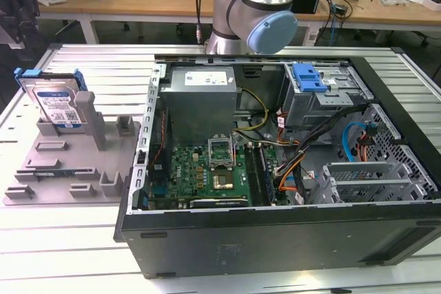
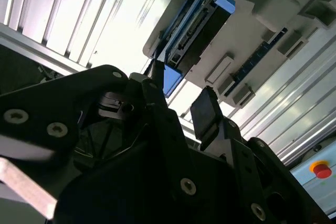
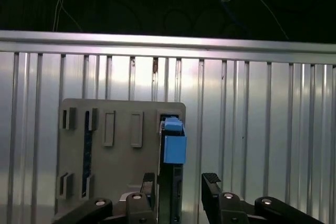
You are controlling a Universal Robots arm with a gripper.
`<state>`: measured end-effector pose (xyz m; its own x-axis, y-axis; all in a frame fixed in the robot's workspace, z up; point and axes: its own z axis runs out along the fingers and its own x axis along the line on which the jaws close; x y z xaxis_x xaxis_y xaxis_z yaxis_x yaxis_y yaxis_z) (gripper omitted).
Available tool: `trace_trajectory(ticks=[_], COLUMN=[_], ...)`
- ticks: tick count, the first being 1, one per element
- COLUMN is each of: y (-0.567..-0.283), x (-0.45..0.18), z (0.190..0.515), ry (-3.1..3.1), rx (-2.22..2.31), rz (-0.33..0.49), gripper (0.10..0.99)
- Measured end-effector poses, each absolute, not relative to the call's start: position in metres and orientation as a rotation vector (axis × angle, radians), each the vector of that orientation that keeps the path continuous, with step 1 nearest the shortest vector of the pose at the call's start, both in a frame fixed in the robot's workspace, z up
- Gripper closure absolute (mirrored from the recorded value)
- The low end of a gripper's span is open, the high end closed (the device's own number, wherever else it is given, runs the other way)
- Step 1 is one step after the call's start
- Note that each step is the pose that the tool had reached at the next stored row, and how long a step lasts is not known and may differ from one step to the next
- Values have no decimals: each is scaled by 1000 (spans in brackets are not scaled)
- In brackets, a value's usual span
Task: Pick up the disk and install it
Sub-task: 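Pick up the disk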
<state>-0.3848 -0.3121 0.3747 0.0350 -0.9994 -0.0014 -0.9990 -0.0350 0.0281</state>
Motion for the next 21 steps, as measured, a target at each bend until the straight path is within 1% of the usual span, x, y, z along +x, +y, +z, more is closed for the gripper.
trace_trajectory(ticks=[21], y=[-311], x=[-395], z=[365], ry=[-2245], rx=[2173], rz=[-30], gripper=[604])
